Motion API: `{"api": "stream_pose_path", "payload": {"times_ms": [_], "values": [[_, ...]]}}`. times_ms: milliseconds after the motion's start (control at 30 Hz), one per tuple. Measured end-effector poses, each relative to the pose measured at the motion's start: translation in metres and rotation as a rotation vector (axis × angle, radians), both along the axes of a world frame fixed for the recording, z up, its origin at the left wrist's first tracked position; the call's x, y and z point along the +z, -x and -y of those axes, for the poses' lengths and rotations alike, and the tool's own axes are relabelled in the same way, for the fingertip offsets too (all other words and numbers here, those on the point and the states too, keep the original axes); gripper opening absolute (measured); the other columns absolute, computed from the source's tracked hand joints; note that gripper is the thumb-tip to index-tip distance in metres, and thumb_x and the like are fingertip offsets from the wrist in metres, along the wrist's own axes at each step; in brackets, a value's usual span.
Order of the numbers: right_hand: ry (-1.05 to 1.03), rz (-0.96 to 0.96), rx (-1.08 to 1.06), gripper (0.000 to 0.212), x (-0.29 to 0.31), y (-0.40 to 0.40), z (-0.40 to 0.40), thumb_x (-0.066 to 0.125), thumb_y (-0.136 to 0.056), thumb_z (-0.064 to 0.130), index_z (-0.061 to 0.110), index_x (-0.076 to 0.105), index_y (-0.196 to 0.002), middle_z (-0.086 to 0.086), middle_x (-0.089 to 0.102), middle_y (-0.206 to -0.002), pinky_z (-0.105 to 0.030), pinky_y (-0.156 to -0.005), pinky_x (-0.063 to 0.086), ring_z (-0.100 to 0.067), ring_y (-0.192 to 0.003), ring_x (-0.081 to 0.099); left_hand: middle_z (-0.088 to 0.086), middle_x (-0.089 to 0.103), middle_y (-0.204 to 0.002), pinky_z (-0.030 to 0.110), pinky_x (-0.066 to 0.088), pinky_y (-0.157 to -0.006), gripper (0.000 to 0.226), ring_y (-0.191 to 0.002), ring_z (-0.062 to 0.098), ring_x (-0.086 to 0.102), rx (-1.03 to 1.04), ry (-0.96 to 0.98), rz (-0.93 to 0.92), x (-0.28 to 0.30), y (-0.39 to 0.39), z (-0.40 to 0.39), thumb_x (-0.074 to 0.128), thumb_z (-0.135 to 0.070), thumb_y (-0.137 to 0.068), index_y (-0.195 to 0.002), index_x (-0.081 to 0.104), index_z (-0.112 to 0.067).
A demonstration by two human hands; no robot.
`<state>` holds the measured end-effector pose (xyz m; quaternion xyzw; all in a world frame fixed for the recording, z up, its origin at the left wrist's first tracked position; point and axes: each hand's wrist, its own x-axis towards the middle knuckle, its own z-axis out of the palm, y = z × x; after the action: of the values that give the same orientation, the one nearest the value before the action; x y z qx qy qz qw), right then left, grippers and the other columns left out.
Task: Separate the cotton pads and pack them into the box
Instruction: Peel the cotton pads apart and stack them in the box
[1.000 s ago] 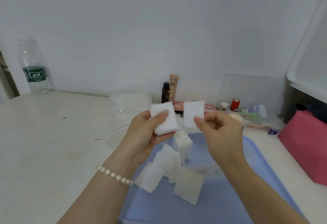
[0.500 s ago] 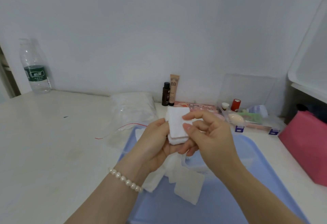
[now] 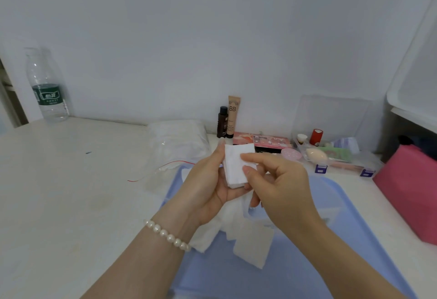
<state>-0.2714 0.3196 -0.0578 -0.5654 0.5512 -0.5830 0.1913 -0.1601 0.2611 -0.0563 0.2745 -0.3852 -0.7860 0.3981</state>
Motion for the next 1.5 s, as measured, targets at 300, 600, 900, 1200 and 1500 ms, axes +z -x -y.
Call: {"api": "stream_pose_path", "payload": {"times_ms": [300,600,900,1200,1500], "values": [[-0.337,-0.211,0.077,0.016,0.037,0.020,-0.013,0.072,-0.078,0.022,0.014,0.062,-0.070,-0.004,0.061,-0.051,-0.020,-0.039,0.042,-0.015,-0.036,0.055,0.021,0.067,-0.110,0.033,0.060,-0.070,0.032,-0.093,0.027,0.069,0.045,0.083,0.078,-0.003,-0.003,0.005,0.058,-0.023,-0.088,-0.109,0.060,0.001],[-1.122,-0.893,0.151,0.047,0.032,0.012,-0.028,0.064,-0.082,0.046,0.007,0.050,-0.061,-0.005,0.061,-0.049,-0.018,-0.044,0.045,-0.011,-0.032,0.051,0.022,0.065,-0.115,0.039,0.058,-0.074,0.029,-0.105,0.033,0.065,0.061,0.084,0.122,-0.006,-0.002,0.008,0.058,-0.023,-0.090,-0.109,0.058,-0.001],[-1.001,-0.768,0.182,0.020,0.030,0.012,-0.019,0.060,-0.087,0.019,0.002,0.067,-0.080,-0.001,0.059,-0.050,-0.014,-0.042,0.041,-0.007,-0.034,0.050,0.021,0.066,-0.113,0.036,0.060,-0.071,0.029,-0.106,0.033,0.064,0.028,0.097,0.138,-0.007,-0.002,0.006,0.057,-0.022,-0.090,-0.109,0.059,-0.001],[-0.319,-0.042,0.261,0.027,0.049,0.039,-0.017,0.061,-0.075,-0.013,0.011,0.058,-0.063,-0.008,0.072,-0.071,-0.021,-0.061,0.053,-0.013,-0.064,0.065,0.012,0.070,-0.100,0.029,0.058,-0.061,0.029,-0.081,0.018,0.069,-0.027,0.187,0.178,-0.011,0.003,0.003,0.057,-0.019,-0.090,-0.114,0.061,-0.003],[-0.141,0.220,0.263,0.019,0.039,0.024,-0.010,0.069,-0.068,-0.006,0.010,0.063,-0.077,-0.004,0.068,-0.059,-0.020,-0.042,0.048,-0.012,-0.049,0.060,0.011,0.071,-0.105,0.039,0.056,-0.085,0.042,-0.095,0.025,0.070,-0.039,0.280,0.235,-0.019,0.009,0.003,0.069,-0.020,-0.075,-0.115,0.062,-0.009]]}}
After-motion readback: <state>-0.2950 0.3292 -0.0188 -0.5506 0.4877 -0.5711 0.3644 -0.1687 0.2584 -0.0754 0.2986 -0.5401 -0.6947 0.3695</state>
